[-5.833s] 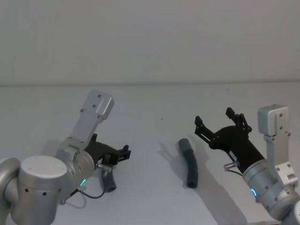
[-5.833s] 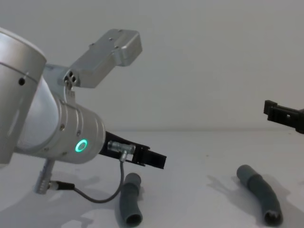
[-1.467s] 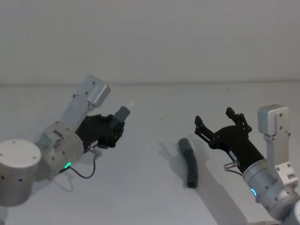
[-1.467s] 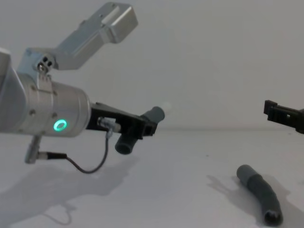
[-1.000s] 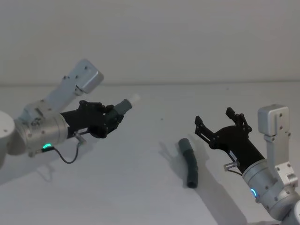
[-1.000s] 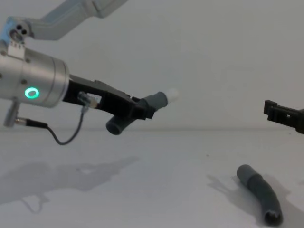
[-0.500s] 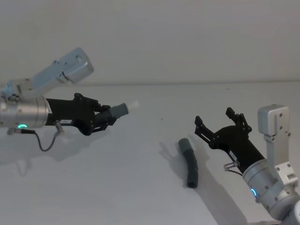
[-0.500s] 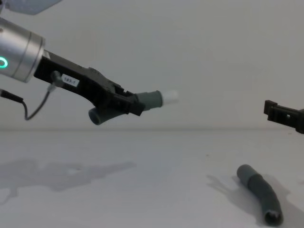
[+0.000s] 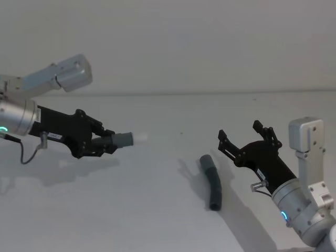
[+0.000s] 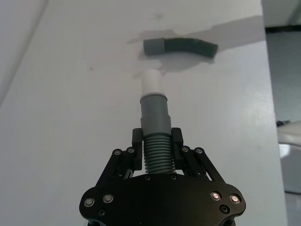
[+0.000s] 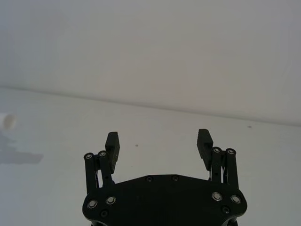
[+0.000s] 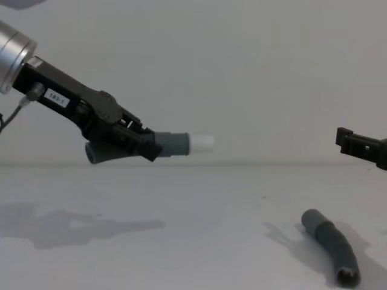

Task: Use both hands to pick up one end of the pipe from the table, align the ends, and insert them.

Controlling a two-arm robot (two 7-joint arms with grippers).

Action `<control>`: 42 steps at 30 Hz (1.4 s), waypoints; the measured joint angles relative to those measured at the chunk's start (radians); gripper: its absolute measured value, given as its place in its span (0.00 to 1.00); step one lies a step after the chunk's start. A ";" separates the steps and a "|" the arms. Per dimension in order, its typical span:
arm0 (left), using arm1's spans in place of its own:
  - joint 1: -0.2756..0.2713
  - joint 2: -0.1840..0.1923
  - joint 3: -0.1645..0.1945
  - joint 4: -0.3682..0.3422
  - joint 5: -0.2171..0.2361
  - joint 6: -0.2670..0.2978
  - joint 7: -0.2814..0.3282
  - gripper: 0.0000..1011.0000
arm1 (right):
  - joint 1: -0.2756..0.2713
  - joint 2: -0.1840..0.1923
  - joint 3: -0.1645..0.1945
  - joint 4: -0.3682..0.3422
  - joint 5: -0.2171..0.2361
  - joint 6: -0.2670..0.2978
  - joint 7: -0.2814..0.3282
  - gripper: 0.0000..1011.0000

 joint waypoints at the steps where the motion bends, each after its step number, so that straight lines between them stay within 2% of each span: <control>1: -0.005 0.001 0.003 0.006 -0.001 -0.004 -0.008 0.32 | 0.000 0.000 0.000 0.000 0.000 0.000 0.000 0.99; 5: -0.024 0.005 0.019 0.035 -0.006 -0.022 -0.050 0.32 | 0.000 0.000 0.000 0.000 0.000 0.000 0.000 0.99; 12: -0.040 0.008 0.032 0.065 -0.016 -0.045 -0.079 0.32 | 0.000 0.000 0.000 0.000 0.000 0.000 0.000 0.99; 30: -0.043 0.008 0.039 0.093 -0.038 -0.077 -0.085 0.32 | 0.000 0.000 0.000 -0.001 0.000 0.001 0.000 0.99; 37: -0.042 0.008 0.040 0.096 -0.041 -0.083 -0.084 0.32 | 0.011 0.017 -0.009 -0.030 -0.004 0.043 0.021 0.99; 41: -0.042 0.008 0.041 0.098 -0.043 -0.084 -0.083 0.32 | 0.023 0.031 -0.020 -0.066 -0.007 0.101 0.038 0.99; 42: -0.042 0.008 0.041 0.098 -0.043 -0.085 -0.083 0.32 | 0.029 0.036 -0.027 -0.081 -0.007 0.132 0.044 0.99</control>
